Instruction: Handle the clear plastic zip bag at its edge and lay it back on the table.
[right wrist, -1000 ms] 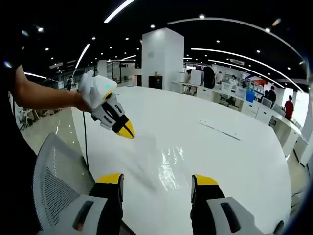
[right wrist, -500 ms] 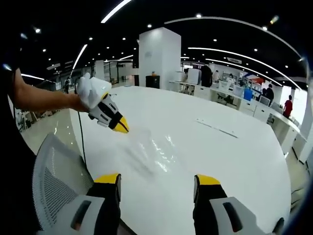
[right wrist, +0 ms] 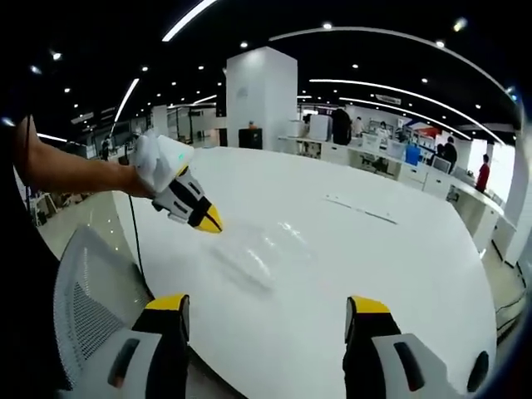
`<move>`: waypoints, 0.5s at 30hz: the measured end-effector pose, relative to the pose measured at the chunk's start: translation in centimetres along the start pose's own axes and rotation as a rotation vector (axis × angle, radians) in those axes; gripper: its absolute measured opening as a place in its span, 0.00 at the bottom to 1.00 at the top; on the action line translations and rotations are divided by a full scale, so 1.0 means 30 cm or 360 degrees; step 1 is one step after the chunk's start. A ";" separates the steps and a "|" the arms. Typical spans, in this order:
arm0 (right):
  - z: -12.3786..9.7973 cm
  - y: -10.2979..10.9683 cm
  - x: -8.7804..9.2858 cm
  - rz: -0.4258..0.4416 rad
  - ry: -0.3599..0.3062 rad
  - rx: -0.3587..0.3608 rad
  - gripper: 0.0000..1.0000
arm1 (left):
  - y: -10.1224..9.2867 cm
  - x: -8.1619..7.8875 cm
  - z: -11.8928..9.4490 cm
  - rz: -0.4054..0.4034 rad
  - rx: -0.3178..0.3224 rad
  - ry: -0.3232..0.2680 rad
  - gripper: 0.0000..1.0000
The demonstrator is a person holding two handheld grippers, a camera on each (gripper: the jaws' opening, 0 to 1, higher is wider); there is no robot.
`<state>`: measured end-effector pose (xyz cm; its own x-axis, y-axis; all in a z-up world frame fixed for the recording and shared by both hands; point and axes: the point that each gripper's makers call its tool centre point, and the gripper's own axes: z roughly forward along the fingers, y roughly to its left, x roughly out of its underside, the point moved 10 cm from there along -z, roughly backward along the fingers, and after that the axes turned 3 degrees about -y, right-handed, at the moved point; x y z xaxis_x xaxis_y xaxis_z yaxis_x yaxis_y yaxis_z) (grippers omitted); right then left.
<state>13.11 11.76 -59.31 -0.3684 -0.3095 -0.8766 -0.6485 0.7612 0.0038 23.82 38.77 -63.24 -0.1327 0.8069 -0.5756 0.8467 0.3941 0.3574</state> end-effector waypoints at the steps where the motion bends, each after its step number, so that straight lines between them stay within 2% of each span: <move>1: -0.002 0.002 0.006 0.0001 0.0003 0.0004 0.79 | 0.001 -0.001 0.002 -0.0001 -0.0001 0.0002 0.00; 10: -0.017 0.014 0.038 0.0049 0.0008 0.0016 0.81 | 0.058 -0.005 0.022 -0.0091 -0.0147 0.0060 0.00; 15: -0.015 0.017 0.040 0.0059 0.0007 0.0020 0.81 | 0.111 0.036 0.008 -0.0190 -0.0273 0.0071 0.00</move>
<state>12.04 11.52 -60.15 -0.3947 -0.2835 -0.8740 -0.6262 0.7791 0.0301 26.60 40.84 -62.84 -0.2526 0.7673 -0.5895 0.7242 0.5539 0.4107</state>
